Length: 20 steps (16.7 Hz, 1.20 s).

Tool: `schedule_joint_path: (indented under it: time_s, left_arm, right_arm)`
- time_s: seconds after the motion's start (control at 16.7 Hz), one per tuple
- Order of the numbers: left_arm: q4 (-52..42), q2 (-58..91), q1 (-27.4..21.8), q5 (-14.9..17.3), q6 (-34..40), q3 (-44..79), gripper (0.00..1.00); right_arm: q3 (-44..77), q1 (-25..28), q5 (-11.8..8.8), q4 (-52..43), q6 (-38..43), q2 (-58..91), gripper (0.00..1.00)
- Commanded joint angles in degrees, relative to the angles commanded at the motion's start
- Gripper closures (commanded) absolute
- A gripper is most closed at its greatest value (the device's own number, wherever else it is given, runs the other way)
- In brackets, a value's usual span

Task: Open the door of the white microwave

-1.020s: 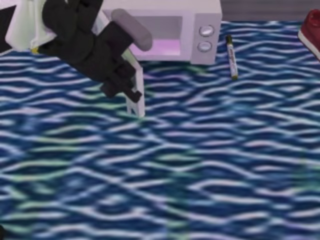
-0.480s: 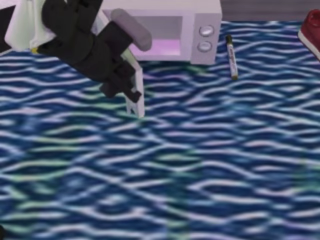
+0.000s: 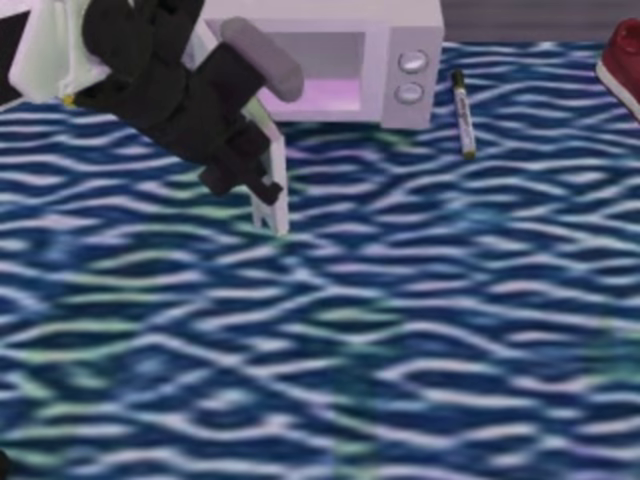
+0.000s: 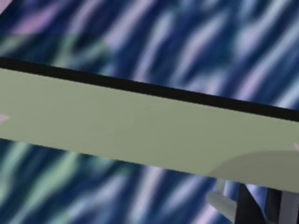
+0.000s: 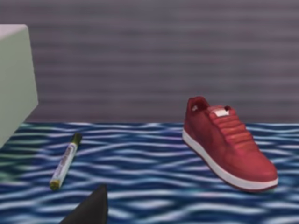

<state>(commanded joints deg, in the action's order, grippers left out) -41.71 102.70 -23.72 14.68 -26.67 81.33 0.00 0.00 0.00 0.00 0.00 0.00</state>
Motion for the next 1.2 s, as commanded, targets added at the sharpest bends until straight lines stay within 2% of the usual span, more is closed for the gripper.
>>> schedule_joint_path:
  time_s: [0.18,0.66,1.2]
  left_arm:
    - [-0.3,0.1,0.2,0.6,-0.8,-0.2,1.00]
    - [-3.8,-0.8,4.6,5.3,-11.8,-0.5,1.00]
    - [-3.8,-0.8,4.6,5.4,-11.9,-0.5,1.00]
  right_arm:
    - [0.0,0.0,0.0,0.0,0.0,0.0,0.00]
    - [0.0,0.0,0.0,0.0,0.0,0.0,0.00]
    - [0.0,0.0,0.0,0.0,0.0,0.0,0.00]
